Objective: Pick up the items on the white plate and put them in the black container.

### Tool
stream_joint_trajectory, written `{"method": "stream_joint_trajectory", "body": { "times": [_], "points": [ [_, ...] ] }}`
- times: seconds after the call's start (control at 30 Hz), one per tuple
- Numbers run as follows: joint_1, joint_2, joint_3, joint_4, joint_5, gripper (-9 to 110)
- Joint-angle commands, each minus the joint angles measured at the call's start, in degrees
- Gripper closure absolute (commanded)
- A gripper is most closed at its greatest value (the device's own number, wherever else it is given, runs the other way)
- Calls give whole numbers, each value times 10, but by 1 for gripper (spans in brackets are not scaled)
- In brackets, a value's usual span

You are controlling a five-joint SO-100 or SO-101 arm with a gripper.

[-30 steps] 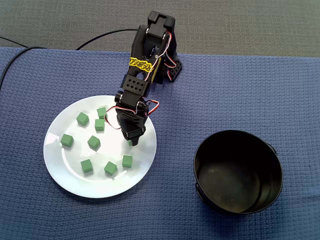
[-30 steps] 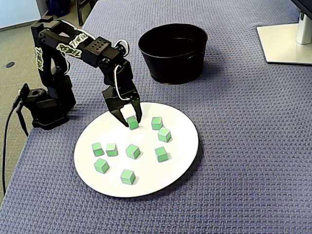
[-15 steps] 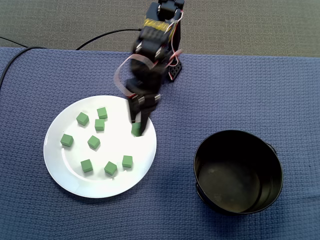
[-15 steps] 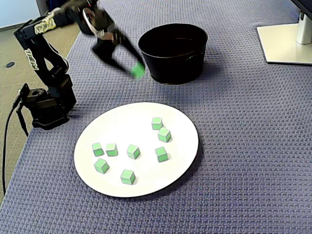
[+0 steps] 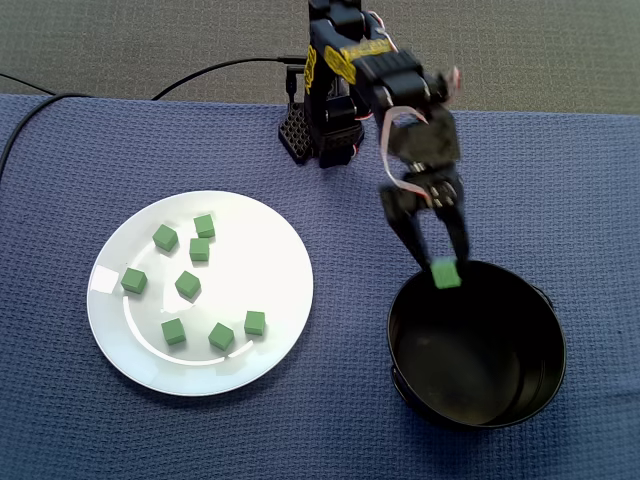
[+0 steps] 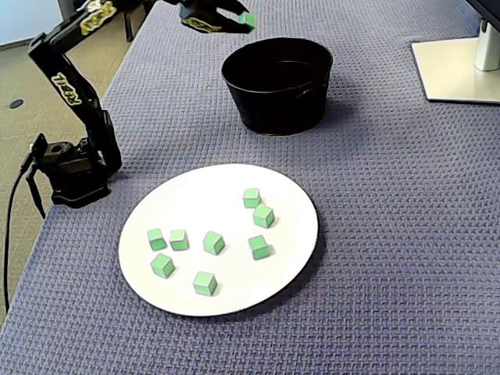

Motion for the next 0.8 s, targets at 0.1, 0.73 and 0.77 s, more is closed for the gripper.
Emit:
{"method": "stream_joint_trajectory", "body": {
  "times": [0.1, 0.73, 0.77],
  "points": [
    [-22, -77, 36, -91, 21, 102],
    [-49, -261, -4, -119, 51, 85],
    [-48, -259, -9, -112, 49, 84]
  ]
}}
